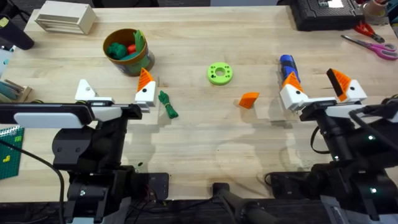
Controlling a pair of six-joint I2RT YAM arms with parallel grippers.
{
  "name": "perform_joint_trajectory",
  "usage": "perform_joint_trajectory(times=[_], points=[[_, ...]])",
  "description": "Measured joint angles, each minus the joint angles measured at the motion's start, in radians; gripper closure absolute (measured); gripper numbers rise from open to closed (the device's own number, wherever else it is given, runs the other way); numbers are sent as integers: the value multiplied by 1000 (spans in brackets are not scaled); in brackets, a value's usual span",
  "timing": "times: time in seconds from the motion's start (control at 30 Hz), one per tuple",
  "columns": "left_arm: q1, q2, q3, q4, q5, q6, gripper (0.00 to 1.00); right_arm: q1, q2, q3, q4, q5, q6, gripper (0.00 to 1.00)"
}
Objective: Pick up the gripper from the table and insert it into the empty holder that is missing its gripper. Then pick up a screw, insert it into the mounting hole, and use the screwdriver to tighten it. Finally, clean up the table by picking up the vegetable and placing it into the bucket.
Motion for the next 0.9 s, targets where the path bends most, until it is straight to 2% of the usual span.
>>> perform_joint_trajectory(times=[0.3, 0.4, 0.43, 0.57, 0.7, 0.73, 0.77, 0.8, 0.9], points=[[0, 0, 0, -3, 0, 0, 57, 0, 0, 0, 0, 0, 0, 12], [0, 0, 12, -66, 1, 1, 57, 0, 0, 4, -8, 0, 0, 12], [0, 2, 68, -177, 1, 1, 55, 0, 17, 61, -91, -3, 0, 12], [0, 57, 238, -304, 1, 1, 55, 0, 86, 237, -243, -6, 0, 12], [0, 183, 427, -406, 3, 1, 55, 0, 188, 440, -387, -7, 0, 12], [0, 227, 477, -440, 4, 1, 56, 0, 216, 482, -425, -7, 0, 12], [0, 371, 634, -557, 8, -13, 56, 0, 309, 587, -540, -12, 0, 12], [0, 515, 795, -691, 14, -61, 55, 0, 394, 657, -603, -33, 0, 14], [0, 641, 919, -770, 55, -106, 55, 0, 447, 690, -603, -63, 0, 13]])
